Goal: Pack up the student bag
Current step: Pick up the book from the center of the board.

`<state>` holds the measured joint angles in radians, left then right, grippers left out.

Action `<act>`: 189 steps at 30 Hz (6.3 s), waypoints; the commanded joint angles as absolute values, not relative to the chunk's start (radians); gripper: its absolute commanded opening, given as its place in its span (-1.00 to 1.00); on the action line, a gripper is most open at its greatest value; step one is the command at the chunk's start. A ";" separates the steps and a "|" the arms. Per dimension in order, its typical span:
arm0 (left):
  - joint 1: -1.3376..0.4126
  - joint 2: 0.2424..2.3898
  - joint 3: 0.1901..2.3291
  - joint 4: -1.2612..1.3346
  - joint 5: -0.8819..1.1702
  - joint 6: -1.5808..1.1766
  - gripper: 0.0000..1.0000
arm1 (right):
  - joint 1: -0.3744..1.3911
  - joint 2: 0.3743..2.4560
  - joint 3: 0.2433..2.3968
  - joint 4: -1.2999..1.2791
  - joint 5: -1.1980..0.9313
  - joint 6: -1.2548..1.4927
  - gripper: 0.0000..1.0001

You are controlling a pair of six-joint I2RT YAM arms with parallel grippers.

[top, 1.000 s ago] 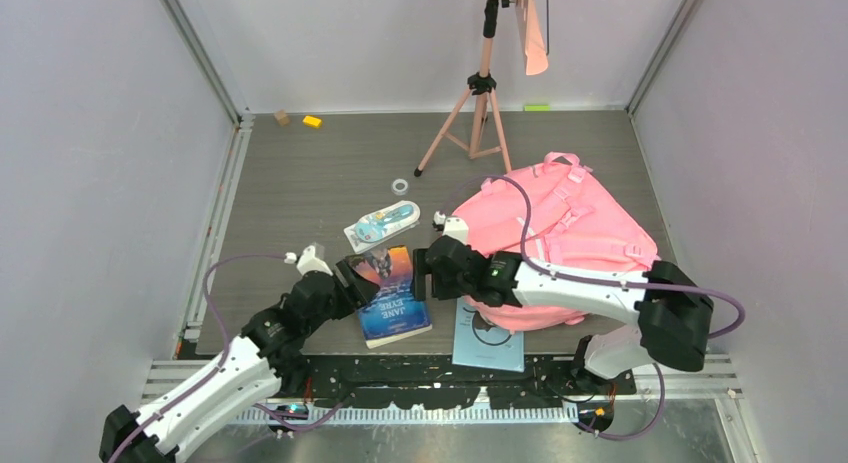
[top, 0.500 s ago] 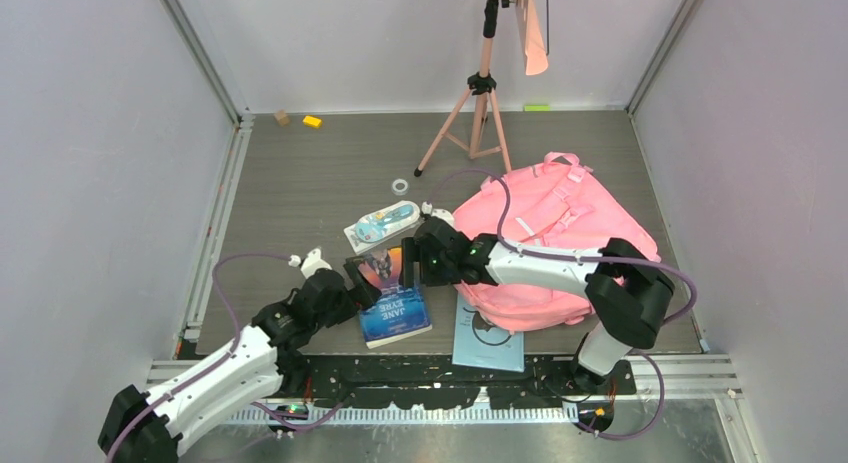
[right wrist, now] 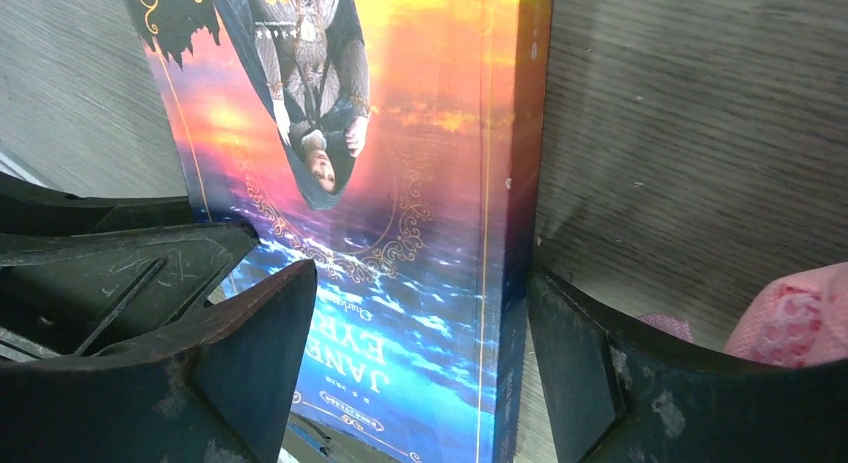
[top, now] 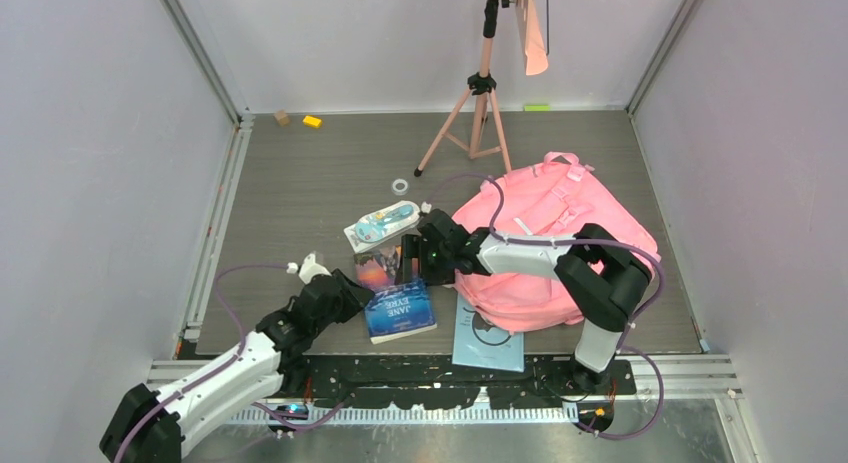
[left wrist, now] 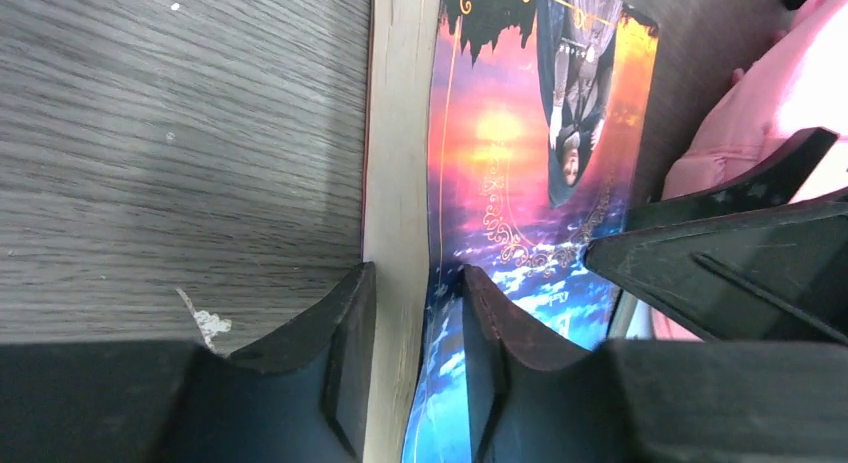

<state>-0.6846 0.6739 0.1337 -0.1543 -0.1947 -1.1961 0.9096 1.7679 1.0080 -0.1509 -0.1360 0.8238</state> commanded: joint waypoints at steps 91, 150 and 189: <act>-0.687 0.446 0.385 -0.346 -0.191 -1.233 -0.02 | 1.556 1.668 0.914 0.187 1.013 0.085 -0.99; -0.671 0.351 0.245 0.222 -0.042 -1.034 -1.00 | 1.007 1.102 0.947 -0.287 -0.006 0.512 0.86; -0.670 0.559 0.549 0.388 0.249 -0.788 0.01 | 0.670 0.983 0.956 -0.031 -0.460 0.769 -0.97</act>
